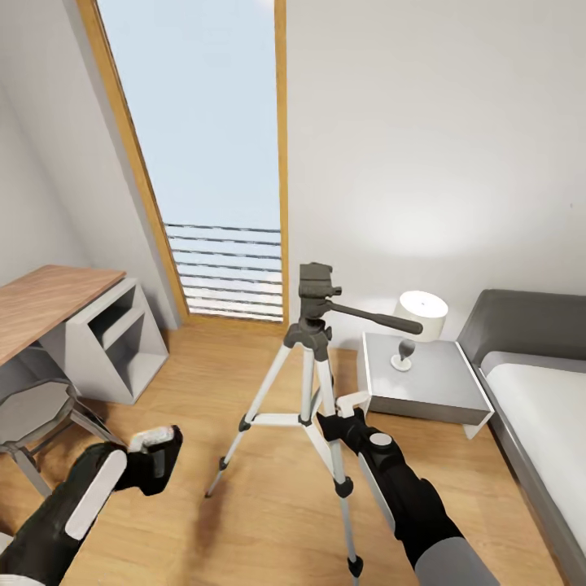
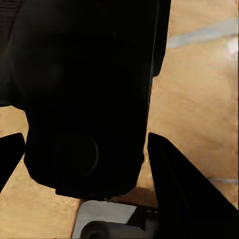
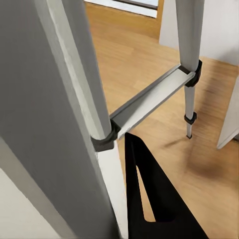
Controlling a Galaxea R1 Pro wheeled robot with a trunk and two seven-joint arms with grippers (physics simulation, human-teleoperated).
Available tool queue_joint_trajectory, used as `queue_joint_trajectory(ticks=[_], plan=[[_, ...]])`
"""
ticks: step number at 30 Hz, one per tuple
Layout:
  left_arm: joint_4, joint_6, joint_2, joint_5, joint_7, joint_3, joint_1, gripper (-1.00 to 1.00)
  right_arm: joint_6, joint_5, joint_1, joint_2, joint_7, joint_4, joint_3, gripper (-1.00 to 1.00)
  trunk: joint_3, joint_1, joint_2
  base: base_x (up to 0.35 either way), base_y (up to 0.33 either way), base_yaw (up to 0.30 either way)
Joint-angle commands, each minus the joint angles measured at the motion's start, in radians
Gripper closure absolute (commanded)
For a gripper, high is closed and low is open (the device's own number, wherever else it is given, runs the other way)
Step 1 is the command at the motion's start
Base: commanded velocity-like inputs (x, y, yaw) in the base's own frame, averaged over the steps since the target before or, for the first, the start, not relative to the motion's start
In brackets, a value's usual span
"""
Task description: Attach the digital camera to the camera tripod in the bedroom.
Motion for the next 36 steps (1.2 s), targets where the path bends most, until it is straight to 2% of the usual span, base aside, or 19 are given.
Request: queue_joint_trajectory(ticks=[1,3,4,5,7,8,9,10,12,15,16,18,20,23,29,30,31,32,36], plan=[[-0.012,0.038,0.0,0.025,0.02,0.009,-0.084,1.0,0.005,0.01,-0.001,0.0,0.003,-0.002,-0.002,1.0,-0.002,0.001,-0.002,0.0,0.0,0.0],[-0.012,0.067,-0.004,0.03,0.031,0.017,-0.187,1.0,0.005,0.01,-0.001,0.0,0.004,-0.002,-0.002,1.0,-0.002,0.001,-0.002,0.0,0.0,0.0],[-0.006,0.078,-0.007,0.033,0.036,0.02,-0.257,1.0,0.005,0.009,-0.001,0.0,0.004,-0.002,-0.002,1.0,-0.002,0.001,-0.002,0.0,0.0,0.0],[0.0,0.083,-0.009,0.034,0.037,0.021,-0.29,1.0,0.005,0.01,-0.001,0.0,0.004,-0.002,-0.002,1.0,-0.002,0.001,-0.002,0.0,0.0,0.0],[0.032,0.094,-0.014,0.038,0.041,0.024,-0.421,1.0,0.006,0.01,-0.001,-0.003,0.005,-0.002,-0.002,1.0,-0.002,0.001,-0.002,0.0,0.0,0.0],[0.043,0.096,-0.018,0.039,0.041,0.024,-0.456,1.0,0.007,0.01,-0.001,-0.003,0.005,-0.002,-0.002,1.0,-0.002,0.001,-0.002,0.0,0.0,0.0],[0.066,0.099,-0.03,0.042,0.042,0.025,-0.526,1.0,0.007,0.01,-0.001,-0.004,0.005,-0.003,-0.002,1.0,-0.002,0.001,-0.002,0.0,0.0,0.0],[0.08,0.1,-0.039,0.043,0.042,0.025,-0.562,1.0,0.007,0.01,-0.001,-0.004,0.005,-0.003,-0.001,1.0,-0.002,0.001,-0.002,0.0,0.0,0.0],[0.142,0.103,-0.084,0.045,0.043,0.025,-0.698,1.0,0.008,0.009,-0.001,-0.004,0.006,-0.003,-0.001,1.0,-0.002,0.001,-0.002,0.0,0.0,0.0],[0.252,0.103,-0.17,0.044,0.043,0.025,-0.888,1.0,0.012,0.007,-0.001,-0.005,0.006,-0.003,0.0,1.0,-0.002,0.001,-0.002,0.0,0.0,0.0],[0.272,0.103,-0.185,0.043,0.044,0.025,-0.921,1.0,0.013,0.007,-0.001,-0.005,0.006,-0.003,0.0,1.0,-0.002,0.001,-0.002,0.0,0.0,0.0],[0.341,0.103,-0.236,0.04,0.044,0.024,-1.047,1.0,0.014,0.008,-0.001,-0.006,0.007,-0.003,0.0,1.0,-0.002,0.001,-0.002,0.0,0.0,0.0],[0.37,0.103,-0.263,0.04,0.044,0.025,-1.119,1.0,0.014,0.008,-0.001,-0.006,0.007,-0.003,0.0,1.0,-0.002,0.001,-0.002,0.0,0.0,0.0],[0.374,0.103,-0.297,0.043,0.044,0.025,-1.178,1.0,0.015,0.009,-0.001,-0.005,0.007,-0.003,0.0,1.0,-0.002,0.001,-0.002,0.0,0.0,0.0],[0.348,0.106,-0.337,0.055,0.045,0.028,-1.203,1.0,0.015,0.01,-0.001,-0.006,0.005,-0.003,0.0,1.0,-0.002,0.001,-0.002,0.0,0.0,0.0],[0.347,0.106,-0.349,0.059,0.045,0.029,-1.204,1.0,0.015,0.011,-0.001,-0.006,0.005,-0.003,-0.001,1.0,-0.002,0.001,-0.002,0.0,0.0,0.0],[0.351,0.106,-0.388,0.067,0.044,0.027,-1.206,1.0,0.018,0.01,-0.001,-0.006,0.005,-0.003,0.0,1.0,-0.002,0.001,-0.002,0.0,0.0,0.0],[0.353,0.106,-0.398,0.069,0.044,0.026,-1.206,1.0,0.02,0.011,-0.001,-0.006,0.005,-0.004,0.0,1.0,-0.002,0.001,-0.002,0.0,0.0,0.0],[0.355,0.104,-0.407,0.071,0.043,0.026,-1.207,1.0,0.021,0.011,-0.001,-0.005,0.005,-0.005,0.0,1.0,-0.002,0.001,-0.002,0.0,0.0,0.0]])
